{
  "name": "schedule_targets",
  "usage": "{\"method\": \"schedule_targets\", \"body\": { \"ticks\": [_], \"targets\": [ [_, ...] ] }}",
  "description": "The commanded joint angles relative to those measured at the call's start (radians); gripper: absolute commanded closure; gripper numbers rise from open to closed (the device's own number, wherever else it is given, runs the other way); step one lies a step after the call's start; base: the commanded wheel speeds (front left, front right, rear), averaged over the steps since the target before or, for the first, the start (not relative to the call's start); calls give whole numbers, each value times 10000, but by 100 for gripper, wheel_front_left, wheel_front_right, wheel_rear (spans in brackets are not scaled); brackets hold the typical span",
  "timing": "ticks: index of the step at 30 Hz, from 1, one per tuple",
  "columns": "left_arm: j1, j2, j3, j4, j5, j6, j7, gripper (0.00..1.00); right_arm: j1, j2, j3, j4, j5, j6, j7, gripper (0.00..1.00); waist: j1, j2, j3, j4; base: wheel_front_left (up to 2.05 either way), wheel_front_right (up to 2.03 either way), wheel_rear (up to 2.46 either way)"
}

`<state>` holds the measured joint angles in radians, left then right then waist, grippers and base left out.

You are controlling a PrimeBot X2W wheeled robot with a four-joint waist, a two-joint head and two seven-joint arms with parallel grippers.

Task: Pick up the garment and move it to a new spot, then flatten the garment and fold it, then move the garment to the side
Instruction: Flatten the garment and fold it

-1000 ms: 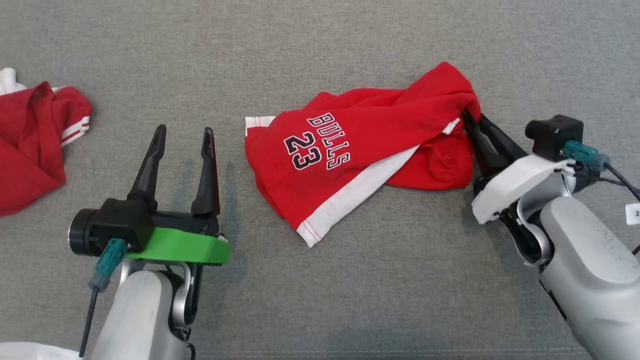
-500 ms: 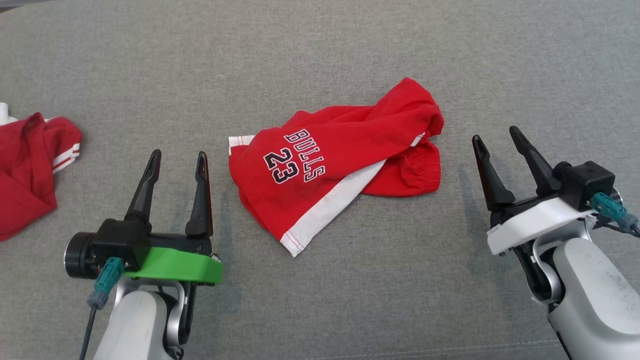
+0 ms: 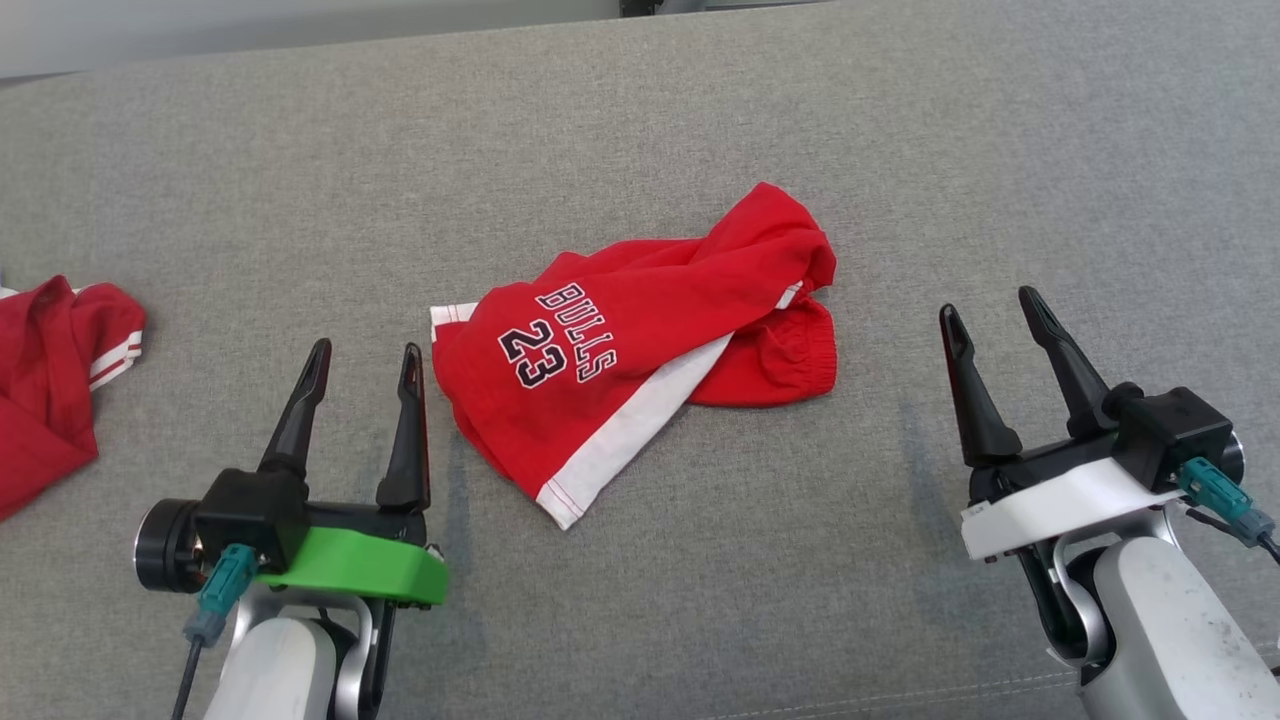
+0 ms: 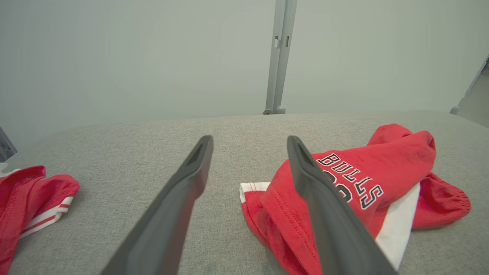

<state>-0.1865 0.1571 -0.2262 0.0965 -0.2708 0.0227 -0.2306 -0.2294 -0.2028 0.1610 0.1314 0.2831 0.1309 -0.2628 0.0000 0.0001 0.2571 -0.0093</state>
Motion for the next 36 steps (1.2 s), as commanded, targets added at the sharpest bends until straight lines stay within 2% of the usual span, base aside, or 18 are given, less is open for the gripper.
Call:
{"method": "schedule_targets", "body": {
  "ticks": [1,11,20,31,33,34,36],
  "targets": [
    [107,59,-8,-41,-66,61,16,0,96,28,-25,-49,-92,-3,-37,0,0,-1,2,2,0,0,0],
    [-92,32,-191,-122,-102,35,82,0,-67,-26,242,179,-27,-3,62,0,0,-1,122,143,0,0,0],
    [-316,-8,-293,-128,-139,61,42,0,-853,-316,1390,655,193,-3,402,0,0,-1,409,418,0,0,0],
    [-648,-215,-517,128,-164,-16,-97,0,-2706,-545,2424,2557,282,-3,362,0,0,-1,726,942,0,0,0],
    [-684,-247,-519,181,-198,-24,-137,0,-2960,-551,2504,2896,315,-3,318,75,0,-1,757,1013,0,0,0],
    [-700,-262,-515,206,-202,-20,-162,0,-3085,-563,2546,3033,321,-3,309,100,0,-1,774,1041,0,0,0],
    [-715,-284,-516,244,-174,-7,-184,0,-3257,-576,2676,3248,427,-3,295,100,0,-1,799,1073,0,0,0]
  ]
}}
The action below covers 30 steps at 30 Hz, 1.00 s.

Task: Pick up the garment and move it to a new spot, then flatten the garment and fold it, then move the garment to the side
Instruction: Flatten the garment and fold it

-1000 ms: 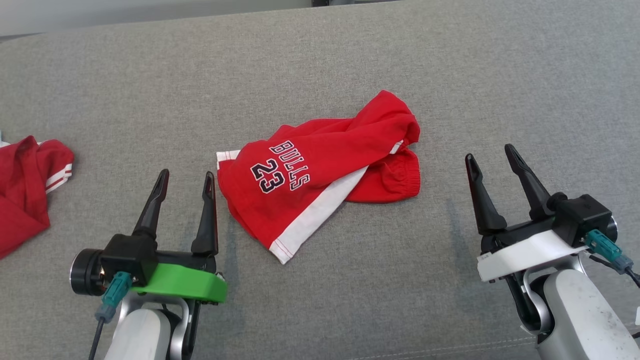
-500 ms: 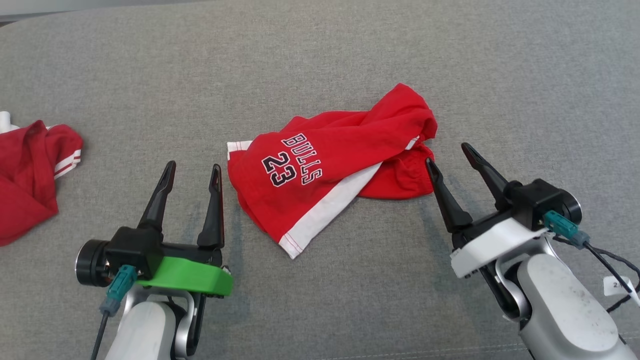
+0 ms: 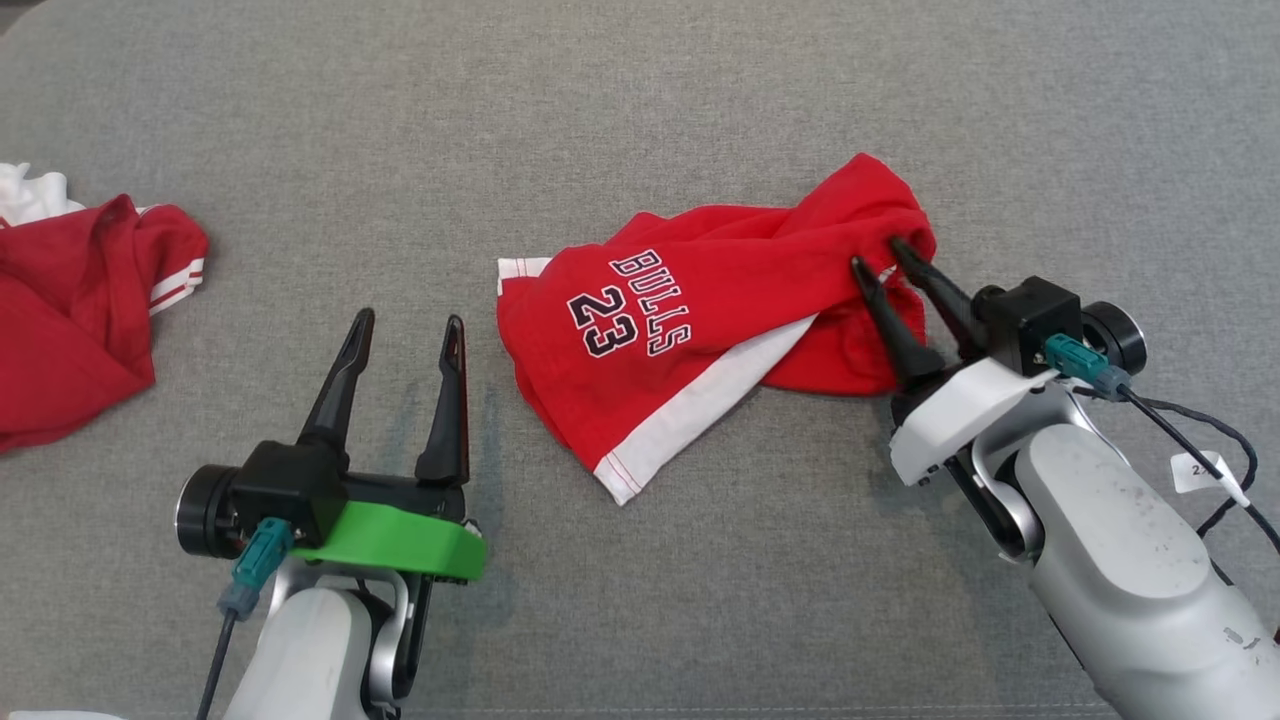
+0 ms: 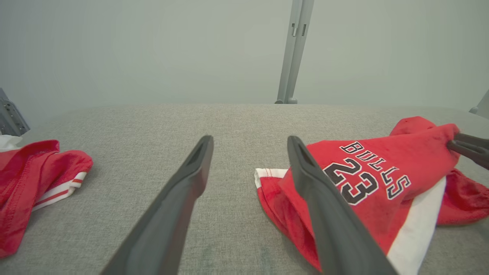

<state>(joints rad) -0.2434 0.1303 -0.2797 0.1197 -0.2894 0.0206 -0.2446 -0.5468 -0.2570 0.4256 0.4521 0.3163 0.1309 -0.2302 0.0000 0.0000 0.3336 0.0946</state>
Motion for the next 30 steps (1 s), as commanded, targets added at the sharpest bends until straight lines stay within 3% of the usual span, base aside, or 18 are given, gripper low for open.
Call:
{"method": "schedule_targets", "body": {
  "ticks": [1,16,28,29,30],
  "targets": [
    [-153,-27,17,29,5,19,-50,0,-187,-66,57,104,135,-3,-63,100,0,0,49,47,0,0,0],
    [-395,-155,-106,178,72,-93,-173,0,-1508,-490,19,-610,256,-3,-75,100,0,0,214,287,0,0,0],
    [-898,-526,-384,430,40,-294,-204,0,-3146,-631,1284,2062,1298,-3,363,100,0,0,811,1137,0,0,0],
    [-902,-542,-376,429,59,-297,-205,0,-3214,-589,1352,2215,1393,-3,255,73,0,0,826,1135,0,0,0],
    [-899,-558,-360,421,76,-302,-206,0,-3251,-565,1408,2351,1465,-3,150,38,0,0,832,1121,0,0,0]
  ]
}}
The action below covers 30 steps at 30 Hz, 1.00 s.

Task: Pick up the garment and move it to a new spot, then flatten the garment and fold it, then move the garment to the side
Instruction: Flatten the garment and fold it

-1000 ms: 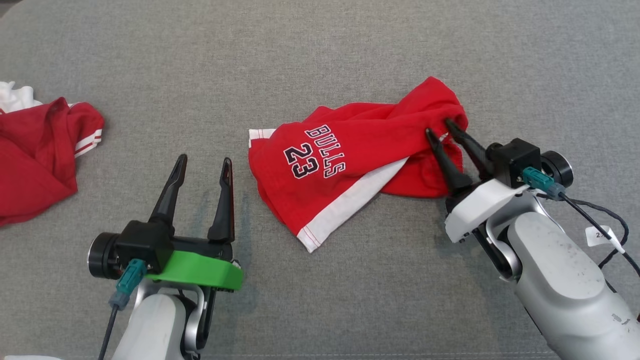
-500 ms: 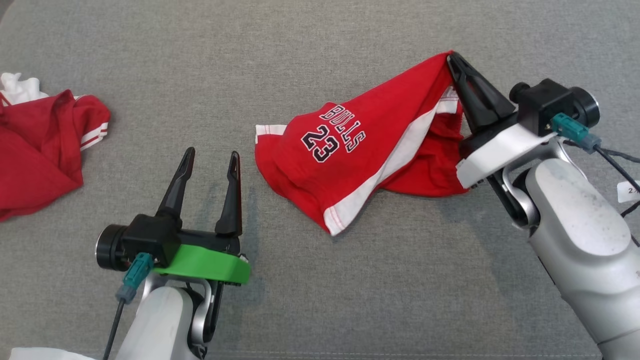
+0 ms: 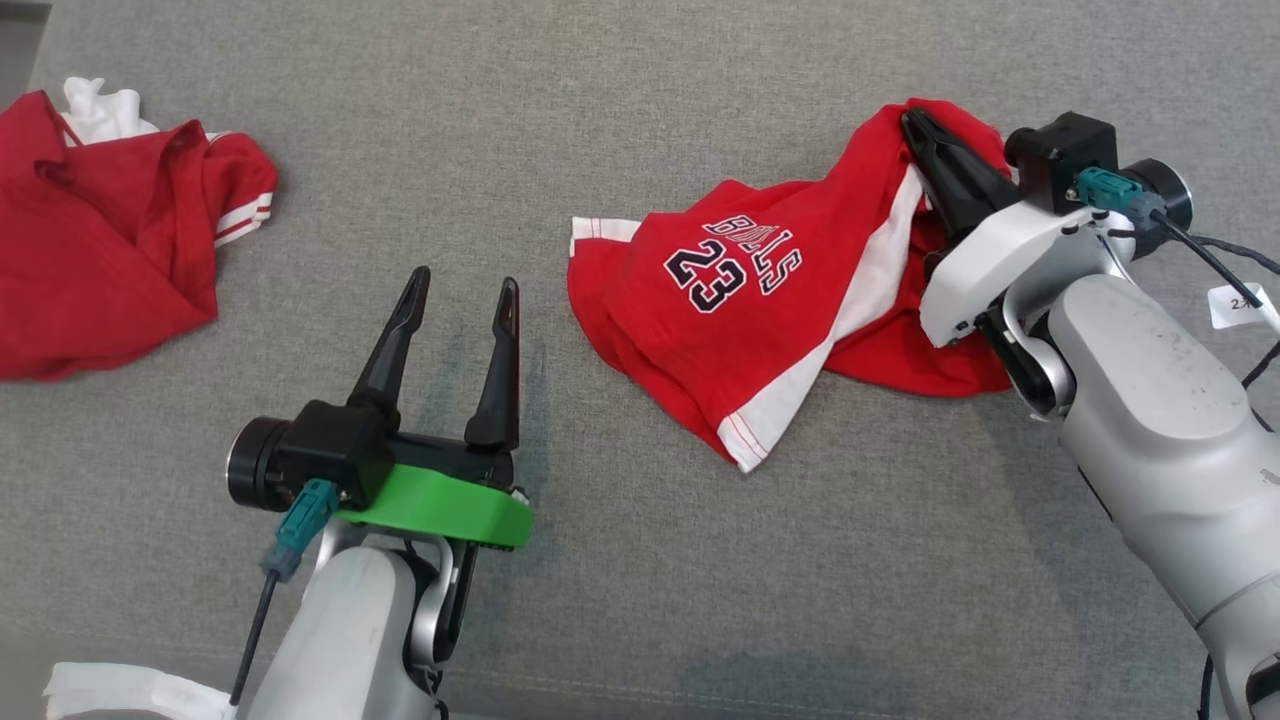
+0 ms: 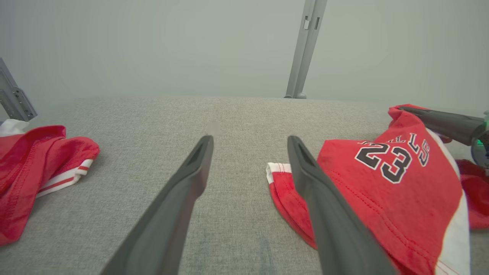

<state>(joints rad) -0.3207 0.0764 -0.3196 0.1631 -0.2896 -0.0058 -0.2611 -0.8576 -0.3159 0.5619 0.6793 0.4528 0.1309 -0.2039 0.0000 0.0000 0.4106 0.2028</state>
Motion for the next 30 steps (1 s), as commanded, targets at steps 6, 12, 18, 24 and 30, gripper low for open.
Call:
{"method": "schedule_targets", "body": {
  "ticks": [6,12,18,24,30],
  "targets": [
    [-18,-21,202,-14,196,-34,-43,0,226,57,-50,-29,351,-3,-573,0,0,0,-88,-296,0,0,0],
    [150,156,444,-81,280,-11,-43,0,1398,-19,-1022,-1751,-55,-3,-622,0,0,0,-342,-807,0,0,0],
    [249,307,643,-125,314,55,-43,0,2844,164,-2165,-3204,-672,-3,-627,0,0,0,-589,-1199,0,0,0],
    [514,503,843,-195,262,160,-44,0,4418,563,-3129,-4172,-1183,-3,-627,0,0,0,-937,-1564,0,0,0],
    [703,639,954,-355,168,262,-9,0,5300,925,-3514,-4620,-1414,-3,-628,0,0,0,-1063,-1765,0,0,0]
  ]
}}
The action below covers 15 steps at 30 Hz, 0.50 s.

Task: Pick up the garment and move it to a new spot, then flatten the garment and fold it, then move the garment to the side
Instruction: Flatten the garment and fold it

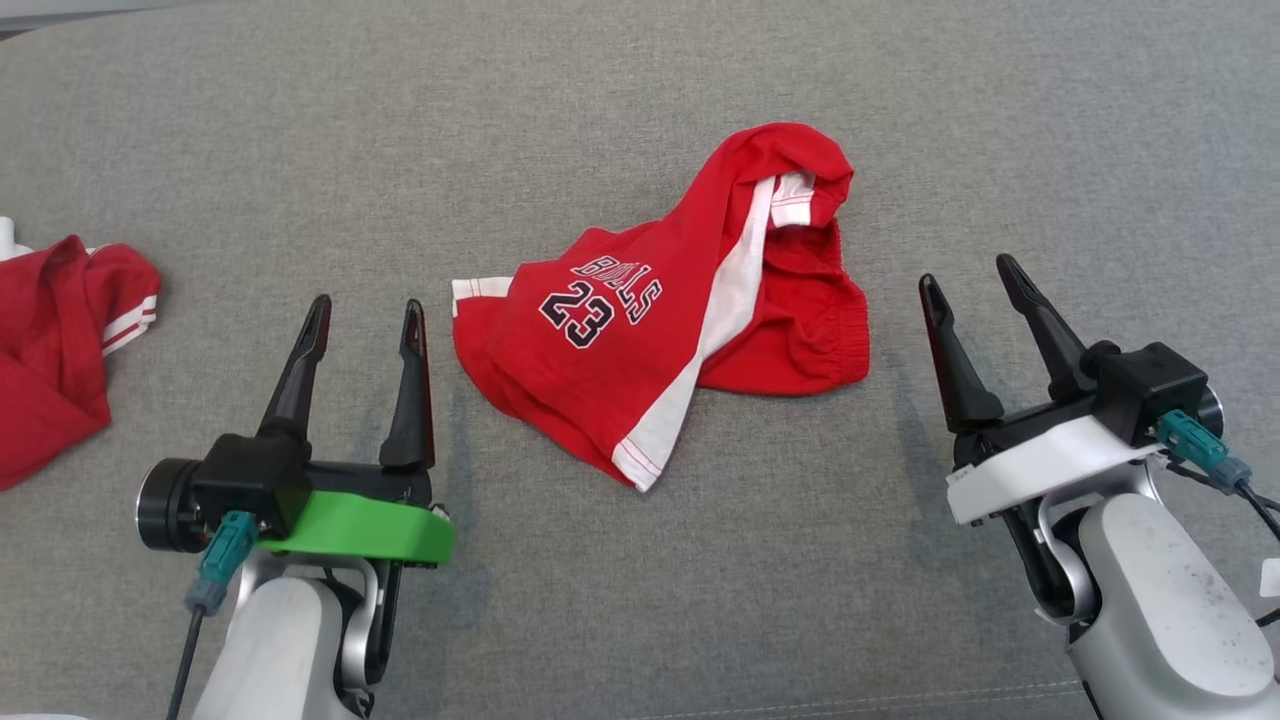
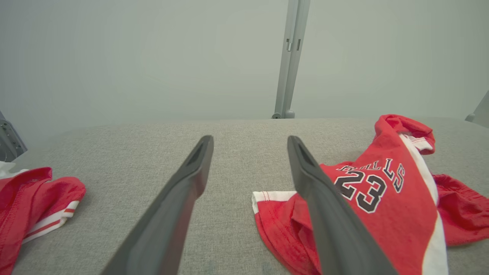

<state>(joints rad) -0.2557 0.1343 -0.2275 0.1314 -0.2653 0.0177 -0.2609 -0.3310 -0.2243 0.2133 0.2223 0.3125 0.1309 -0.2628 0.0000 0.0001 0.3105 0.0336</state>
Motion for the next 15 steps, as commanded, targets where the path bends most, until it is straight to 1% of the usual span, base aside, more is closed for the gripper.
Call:
{"method": "schedule_targets", "body": {
  "ticks": [1,8,15],
  "targets": [
    [78,70,44,-63,-81,56,4,0,106,54,-48,-88,-38,-3,-39,0,0,-1,-73,-94,0,0,0],
    [78,110,-48,-180,-84,118,95,0,238,206,-88,-182,-150,-3,29,0,0,-1,-103,-79,0,0,0],
    [-82,38,-207,-251,-94,77,102,0,-100,271,499,37,39,-3,306,0,0,-1,97,180,0,0,0]
  ]
}}
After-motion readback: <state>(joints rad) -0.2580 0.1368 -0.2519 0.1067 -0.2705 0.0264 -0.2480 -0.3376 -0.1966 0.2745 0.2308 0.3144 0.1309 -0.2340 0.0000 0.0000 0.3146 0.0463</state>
